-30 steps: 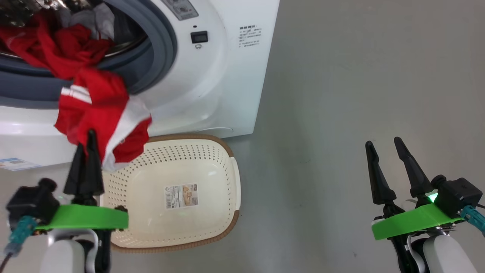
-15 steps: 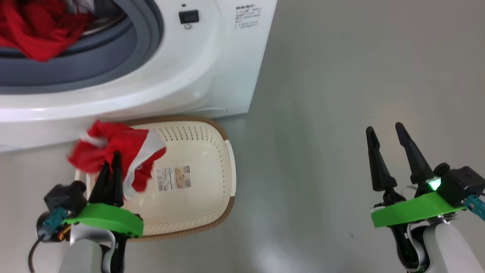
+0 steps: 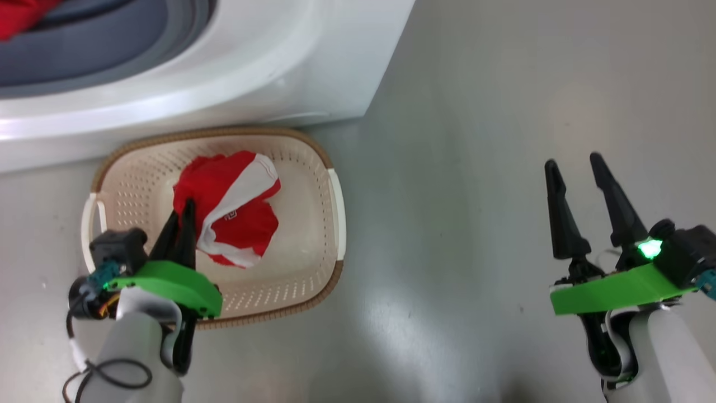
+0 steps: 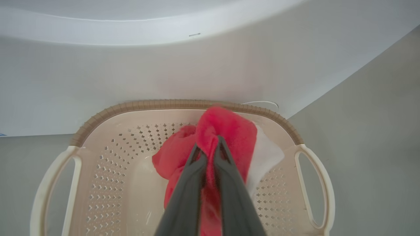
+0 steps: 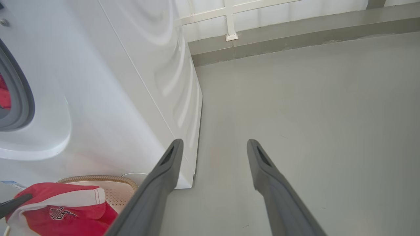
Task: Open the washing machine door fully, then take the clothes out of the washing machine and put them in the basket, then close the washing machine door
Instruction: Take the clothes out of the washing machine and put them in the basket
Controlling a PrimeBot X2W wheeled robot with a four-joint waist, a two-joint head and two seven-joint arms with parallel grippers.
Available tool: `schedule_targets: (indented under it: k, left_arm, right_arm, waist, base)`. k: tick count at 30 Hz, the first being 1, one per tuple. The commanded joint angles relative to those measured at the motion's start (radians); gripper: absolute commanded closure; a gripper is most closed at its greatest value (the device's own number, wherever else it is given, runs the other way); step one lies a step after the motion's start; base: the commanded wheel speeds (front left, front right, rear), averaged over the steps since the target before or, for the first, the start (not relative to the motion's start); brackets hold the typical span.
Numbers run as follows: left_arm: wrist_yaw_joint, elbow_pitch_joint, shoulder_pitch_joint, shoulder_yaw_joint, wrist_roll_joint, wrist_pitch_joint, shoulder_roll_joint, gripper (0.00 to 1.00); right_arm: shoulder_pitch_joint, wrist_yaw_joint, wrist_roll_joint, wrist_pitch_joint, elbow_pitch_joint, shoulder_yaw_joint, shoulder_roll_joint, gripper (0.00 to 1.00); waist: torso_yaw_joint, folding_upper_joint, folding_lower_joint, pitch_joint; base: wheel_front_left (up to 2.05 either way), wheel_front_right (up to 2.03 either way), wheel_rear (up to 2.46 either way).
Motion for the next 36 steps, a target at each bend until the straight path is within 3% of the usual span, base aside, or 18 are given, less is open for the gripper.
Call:
schedule_targets:
  k: [1,15,24,27,28,29,30,36]
  left_arm:
    - [-0.006,0.018,-0.018,0.015,-0.002,-0.005,0.028,1.00]
    - [-0.006,0.166,-0.150,-0.031,-0.003,-0.005,0.032,1.00]
    - [-0.006,0.196,-0.184,-0.030,-0.006,-0.005,0.033,0.99]
    - [-0.006,0.201,-0.185,-0.032,-0.012,-0.005,0.034,0.56]
    - [-0.006,0.202,-0.185,-0.033,-0.015,-0.005,0.034,0.38]
    - [-0.006,0.202,-0.184,-0.034,-0.017,-0.005,0.033,0.15]
    - [-0.006,0.202,-0.181,-0.033,-0.021,-0.005,0.032,0.01]
    - [-0.006,0.191,-0.147,-0.024,-0.034,-0.005,0.028,0.00]
  right_arm:
    - [-0.009,0.007,-0.011,-0.006,-0.030,0.013,-0.008,0.00]
    - [-0.037,0.007,-0.025,-0.006,-0.066,0.012,-0.021,0.00]
    - [-0.031,0.007,-0.031,-0.006,-0.071,0.006,-0.022,0.00]
    - [-0.033,0.007,-0.031,-0.006,-0.069,0.007,-0.021,0.00]
    - [-0.033,0.007,-0.031,-0.006,-0.068,0.007,-0.021,0.00]
    - [-0.033,0.007,-0.031,-0.006,-0.067,0.007,-0.021,0.00]
    - [-0.033,0.007,-0.031,-0.006,-0.065,0.007,-0.021,0.00]
    - [-0.029,0.007,-0.029,-0.006,-0.052,0.011,-0.023,0.00]
  waist:
    - [0.013,0.0000,0.0000,0.057]
    - [0.024,0.0000,0.0000,0.179]
    - [0.023,0.0000,0.0000,0.193]
    - [0.021,0.0000,0.0000,0.187]
    - [0.021,0.0000,0.0000,0.185]
    - [0.022,0.0000,0.0000,0.180]
    - [0.022,0.0000,0.0000,0.174]
    - [0.031,0.0000,0.0000,0.119]
  base:
    - [0.00,0.00,0.00]
    - [0.00,0.00,0.00]
    - [0.00,0.00,0.00]
    - [0.00,0.00,0.00]
    - [0.00,0.00,0.00]
    - [0.00,0.00,0.00]
    - [0.00,0.00,0.00]
    - [0.00,0.00,0.00]
